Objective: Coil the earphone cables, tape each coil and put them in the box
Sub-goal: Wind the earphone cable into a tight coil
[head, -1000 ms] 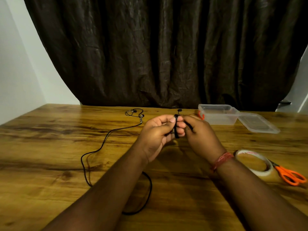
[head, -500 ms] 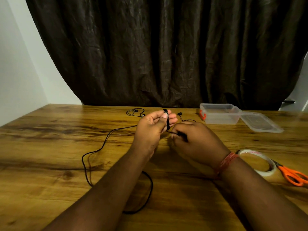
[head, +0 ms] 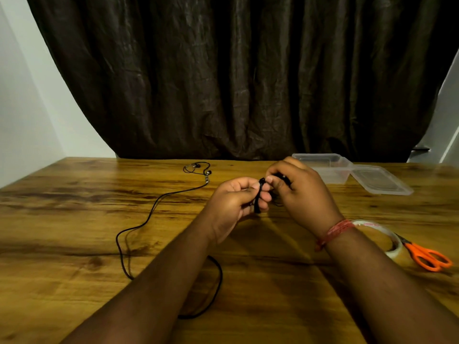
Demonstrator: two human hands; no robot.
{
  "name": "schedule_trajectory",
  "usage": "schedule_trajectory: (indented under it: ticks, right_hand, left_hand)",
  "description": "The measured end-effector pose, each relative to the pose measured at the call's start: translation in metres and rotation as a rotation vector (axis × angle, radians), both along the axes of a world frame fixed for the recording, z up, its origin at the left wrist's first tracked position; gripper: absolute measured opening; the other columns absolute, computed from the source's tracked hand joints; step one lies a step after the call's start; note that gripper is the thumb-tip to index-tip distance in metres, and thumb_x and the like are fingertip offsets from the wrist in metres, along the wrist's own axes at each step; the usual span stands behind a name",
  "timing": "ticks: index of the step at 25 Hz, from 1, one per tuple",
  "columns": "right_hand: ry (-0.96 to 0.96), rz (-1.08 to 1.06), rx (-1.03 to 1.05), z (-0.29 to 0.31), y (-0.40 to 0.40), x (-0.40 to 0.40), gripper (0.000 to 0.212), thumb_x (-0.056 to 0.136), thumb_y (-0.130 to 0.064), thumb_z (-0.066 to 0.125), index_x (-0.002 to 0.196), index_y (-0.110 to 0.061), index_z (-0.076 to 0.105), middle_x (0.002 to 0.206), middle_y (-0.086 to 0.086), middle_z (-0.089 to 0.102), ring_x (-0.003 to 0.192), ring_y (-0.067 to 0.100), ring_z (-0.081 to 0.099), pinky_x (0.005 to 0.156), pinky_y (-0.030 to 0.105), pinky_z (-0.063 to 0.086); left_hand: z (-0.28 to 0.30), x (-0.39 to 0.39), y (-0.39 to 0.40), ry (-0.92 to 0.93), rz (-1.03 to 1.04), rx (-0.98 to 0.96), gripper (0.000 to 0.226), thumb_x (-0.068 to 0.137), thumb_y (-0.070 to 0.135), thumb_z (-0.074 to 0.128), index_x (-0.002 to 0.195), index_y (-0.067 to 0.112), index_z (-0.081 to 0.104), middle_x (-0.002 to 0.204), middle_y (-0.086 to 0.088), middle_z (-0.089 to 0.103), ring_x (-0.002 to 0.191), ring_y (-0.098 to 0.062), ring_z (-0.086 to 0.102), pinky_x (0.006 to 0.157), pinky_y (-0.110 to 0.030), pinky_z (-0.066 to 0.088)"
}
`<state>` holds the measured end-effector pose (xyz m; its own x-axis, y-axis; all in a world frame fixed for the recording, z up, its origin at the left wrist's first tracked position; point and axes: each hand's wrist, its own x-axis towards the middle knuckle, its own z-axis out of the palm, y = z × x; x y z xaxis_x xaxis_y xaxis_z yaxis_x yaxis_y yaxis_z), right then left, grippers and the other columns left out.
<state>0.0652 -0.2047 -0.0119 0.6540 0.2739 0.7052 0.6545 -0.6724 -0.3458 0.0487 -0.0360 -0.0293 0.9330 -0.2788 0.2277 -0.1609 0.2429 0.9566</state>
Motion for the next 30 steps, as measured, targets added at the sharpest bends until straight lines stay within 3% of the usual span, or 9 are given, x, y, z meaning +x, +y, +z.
schedule_trajectory:
  ticks: [4,7,9,13,17,22,26,30]
  right_hand:
    - [0.080,0.061,0.087,-0.009,0.006,0.006,0.015,0.096,-0.016,0.054,0.097,-0.015,0.069,0.093,-0.001,0.065,0.089,0.014,0.058,0.080,0.032,0.046]
    - [0.196,0.135,0.169,-0.016,0.014,0.004,0.018,0.098,-0.015,0.051,0.096,-0.024,0.066,0.090,-0.009,0.064,0.085,0.001,0.058,0.075,0.020,0.046]
    - [0.231,0.138,0.128,-0.020,0.017,0.004,0.018,0.097,-0.014,0.051,0.090,-0.025,0.063,0.087,-0.006,0.065,0.081,0.006,0.058,0.072,0.025,0.045]
    - [0.223,0.120,-0.186,-0.026,0.023,0.000,0.016,0.097,-0.024,0.050,0.085,-0.017,0.058,0.085,0.002,0.064,0.080,0.019,0.057,0.070,0.036,0.043]
    - [0.100,0.075,-0.375,-0.021,0.026,-0.011,0.018,0.096,-0.036,0.047,0.085,-0.025,0.056,0.085,-0.003,0.063,0.078,0.019,0.059,0.064,0.035,0.047]
    - [0.043,0.101,-0.199,-0.004,0.021,-0.018,0.025,0.089,-0.037,0.044,0.093,-0.025,0.065,0.088,-0.007,0.065,0.081,0.014,0.059,0.068,0.037,0.050]
    - [0.034,0.071,-0.116,0.002,0.013,-0.015,0.022,0.090,-0.035,0.048,0.094,-0.024,0.066,0.089,-0.006,0.066,0.084,0.015,0.060,0.072,0.041,0.050]
    - [0.000,0.000,-0.015,0.004,0.005,-0.008,0.010,0.091,-0.028,0.057,0.091,-0.022,0.065,0.087,-0.008,0.063,0.083,0.014,0.058,0.073,0.042,0.049]
  left_hand:
    - [0.003,-0.002,-0.001,0.007,-0.023,-0.181,0.024,0.100,0.001,0.043,0.096,0.002,0.067,0.079,-0.006,0.069,0.068,-0.012,0.063,0.070,-0.027,0.056]
    - [0.004,-0.002,-0.003,0.015,-0.019,-0.277,0.023,0.100,0.001,0.043,0.103,-0.001,0.065,0.084,-0.009,0.071,0.074,-0.014,0.067,0.072,-0.027,0.058]
    - [0.007,-0.001,-0.002,0.033,-0.003,-0.387,0.022,0.099,0.001,0.044,0.105,-0.001,0.065,0.088,-0.011,0.073,0.078,-0.016,0.071,0.072,-0.027,0.058]
    - [0.010,0.006,0.004,0.026,0.107,-0.548,0.020,0.100,0.001,0.044,0.108,-0.002,0.062,0.095,-0.014,0.075,0.089,-0.021,0.073,0.075,-0.028,0.058]
    - [0.005,0.012,0.007,-0.053,0.247,-0.408,0.018,0.100,0.004,0.047,0.110,0.000,0.062,0.099,-0.013,0.076,0.099,-0.024,0.072,0.082,-0.029,0.058]
    - [-0.001,0.011,0.003,-0.085,0.337,-0.091,0.018,0.100,0.007,0.051,0.109,0.007,0.066,0.095,-0.004,0.077,0.089,-0.011,0.073,0.069,-0.019,0.056]
    - [-0.007,0.009,0.000,-0.104,0.306,0.147,0.023,0.099,0.009,0.053,0.118,0.003,0.064,0.099,-0.008,0.073,0.087,-0.010,0.068,0.074,-0.018,0.053]
    - [-0.006,0.005,-0.004,-0.097,0.152,0.129,0.018,0.101,0.006,0.048,0.101,0.004,0.066,0.080,-0.002,0.073,0.076,-0.010,0.069,0.071,-0.020,0.055]
